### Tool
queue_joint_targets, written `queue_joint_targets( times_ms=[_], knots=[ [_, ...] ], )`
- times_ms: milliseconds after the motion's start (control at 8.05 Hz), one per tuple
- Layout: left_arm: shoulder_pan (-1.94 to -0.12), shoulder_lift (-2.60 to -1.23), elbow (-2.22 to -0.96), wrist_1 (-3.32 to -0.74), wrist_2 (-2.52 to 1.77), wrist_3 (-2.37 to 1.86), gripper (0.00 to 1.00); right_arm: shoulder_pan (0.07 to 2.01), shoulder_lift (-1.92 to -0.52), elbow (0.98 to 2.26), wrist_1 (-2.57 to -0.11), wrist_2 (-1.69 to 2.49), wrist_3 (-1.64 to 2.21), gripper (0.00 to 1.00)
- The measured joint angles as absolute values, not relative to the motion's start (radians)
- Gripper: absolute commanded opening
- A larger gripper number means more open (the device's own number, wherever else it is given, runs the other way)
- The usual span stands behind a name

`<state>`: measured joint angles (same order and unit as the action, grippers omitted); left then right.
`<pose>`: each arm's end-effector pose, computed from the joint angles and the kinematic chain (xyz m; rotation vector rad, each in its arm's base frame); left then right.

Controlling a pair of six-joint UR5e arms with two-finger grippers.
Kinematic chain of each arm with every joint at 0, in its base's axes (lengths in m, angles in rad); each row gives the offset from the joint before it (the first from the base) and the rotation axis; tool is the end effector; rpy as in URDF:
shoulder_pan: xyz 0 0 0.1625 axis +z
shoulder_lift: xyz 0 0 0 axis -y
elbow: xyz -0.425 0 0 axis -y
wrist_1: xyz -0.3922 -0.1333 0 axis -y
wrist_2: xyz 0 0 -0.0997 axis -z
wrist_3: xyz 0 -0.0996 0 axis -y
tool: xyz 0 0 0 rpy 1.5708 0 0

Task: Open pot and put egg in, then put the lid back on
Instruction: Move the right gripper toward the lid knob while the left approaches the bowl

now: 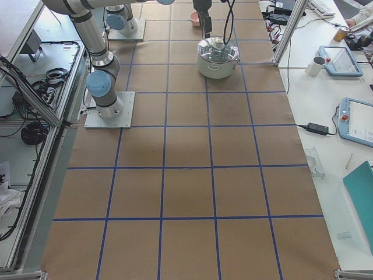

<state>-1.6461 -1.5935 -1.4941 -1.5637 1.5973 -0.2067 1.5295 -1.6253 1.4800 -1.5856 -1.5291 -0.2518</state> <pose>-0.1684 -0.4956 0.5153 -0.2062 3.1155 -0.1003 0.1176 -0.4845 0.5613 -0.3323 3.0955 -0.2566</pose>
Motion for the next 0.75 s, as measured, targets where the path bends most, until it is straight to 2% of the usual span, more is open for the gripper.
queue_joint_targets(
  times_ms=[745],
  knots=[
    [-1.638,-1.612,-1.498,-1.56,1.604,-0.199,1.0,1.533,-1.626,1.48,-1.612,-1.527,-0.251,1.0]
  ],
)
